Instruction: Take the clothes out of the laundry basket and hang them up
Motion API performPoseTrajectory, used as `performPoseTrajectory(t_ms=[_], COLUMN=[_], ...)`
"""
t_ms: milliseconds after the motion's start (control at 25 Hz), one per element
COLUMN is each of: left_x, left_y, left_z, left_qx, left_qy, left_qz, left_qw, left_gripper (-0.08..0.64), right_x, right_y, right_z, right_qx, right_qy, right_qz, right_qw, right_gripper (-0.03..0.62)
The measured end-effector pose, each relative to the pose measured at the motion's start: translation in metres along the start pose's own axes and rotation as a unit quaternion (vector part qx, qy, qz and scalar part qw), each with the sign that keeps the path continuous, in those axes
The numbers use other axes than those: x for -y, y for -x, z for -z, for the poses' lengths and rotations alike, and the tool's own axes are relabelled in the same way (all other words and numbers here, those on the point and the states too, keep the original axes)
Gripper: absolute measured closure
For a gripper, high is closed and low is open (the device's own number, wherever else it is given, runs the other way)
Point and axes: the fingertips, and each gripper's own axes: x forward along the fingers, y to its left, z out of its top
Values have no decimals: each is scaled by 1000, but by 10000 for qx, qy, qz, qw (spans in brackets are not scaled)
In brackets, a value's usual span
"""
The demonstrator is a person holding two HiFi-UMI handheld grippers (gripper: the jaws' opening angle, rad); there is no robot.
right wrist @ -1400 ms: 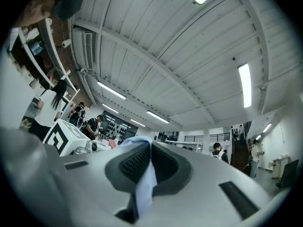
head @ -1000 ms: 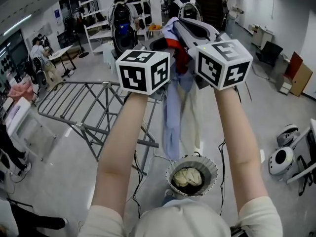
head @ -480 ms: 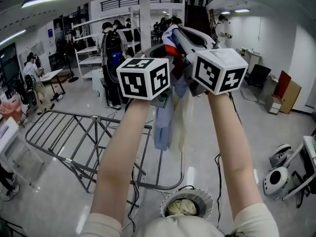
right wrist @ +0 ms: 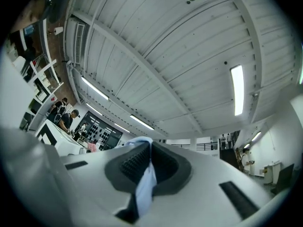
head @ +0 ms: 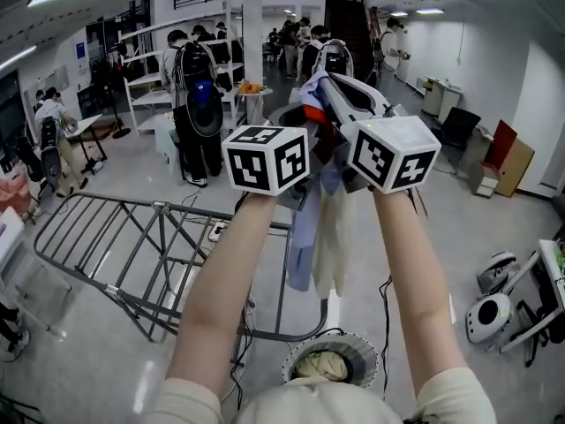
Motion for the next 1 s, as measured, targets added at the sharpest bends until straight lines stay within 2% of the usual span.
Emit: performPoseTrajectory(t_ms=[120, 320, 680, 840, 1000], left_x=[-14, -47, -95, -100, -87], left_y=[8, 32, 62, 69, 64], left_z=[26, 47, 48, 52, 70], left_qx=[-158, -350, -460, -520, -609], left_qy=[9, 44, -58, -49, -41], left_qz=[-117, -374, -836, -824, -598], left_qw=[9998, 9987, 9954, 9952, 9963], left_gripper=[543, 541, 541, 541, 541], right_x=[-5, -28, -58, -67, -59], right_y=[-5, -28, -68, -70, -52], right_z=[29, 58, 73, 80, 92], right_qx=[-158, -252, -141, -122, -175], right_qy=[-166, -417, -791, -749, -708], right_qz=[-75, -272, -599, -618, -484], right_qw=[9997, 9984, 9950, 9952, 9962], right_gripper=[580, 580, 580, 580, 580])
